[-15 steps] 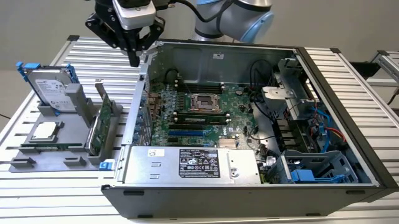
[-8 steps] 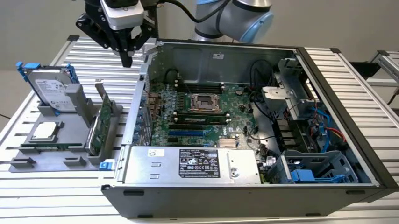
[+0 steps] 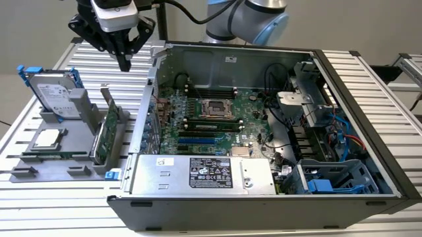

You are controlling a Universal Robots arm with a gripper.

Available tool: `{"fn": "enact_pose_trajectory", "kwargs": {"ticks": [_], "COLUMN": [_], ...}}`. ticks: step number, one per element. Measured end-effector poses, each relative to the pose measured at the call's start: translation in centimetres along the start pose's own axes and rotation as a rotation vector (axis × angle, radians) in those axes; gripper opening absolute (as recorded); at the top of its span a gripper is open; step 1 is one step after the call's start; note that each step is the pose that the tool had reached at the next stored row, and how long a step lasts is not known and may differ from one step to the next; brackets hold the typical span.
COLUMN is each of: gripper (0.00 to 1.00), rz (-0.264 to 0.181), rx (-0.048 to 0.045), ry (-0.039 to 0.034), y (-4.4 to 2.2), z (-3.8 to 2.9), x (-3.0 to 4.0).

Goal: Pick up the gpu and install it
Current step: 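Reach for the gpu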

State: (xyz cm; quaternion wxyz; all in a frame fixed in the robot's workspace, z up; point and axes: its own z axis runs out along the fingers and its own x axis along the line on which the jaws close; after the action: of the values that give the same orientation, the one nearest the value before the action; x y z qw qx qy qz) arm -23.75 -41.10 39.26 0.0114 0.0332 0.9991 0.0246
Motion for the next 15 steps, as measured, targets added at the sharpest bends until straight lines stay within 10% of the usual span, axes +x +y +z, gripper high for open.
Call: {"fn": "enact_pose_trajectory", "kwargs": {"ticks": [15], "gripper": [0.00], "rz": [-0.001], "rx": [0.0000], "ry": [0.0001], "y": [-0.49], "z": [-0.08], "x": [2.71]}}
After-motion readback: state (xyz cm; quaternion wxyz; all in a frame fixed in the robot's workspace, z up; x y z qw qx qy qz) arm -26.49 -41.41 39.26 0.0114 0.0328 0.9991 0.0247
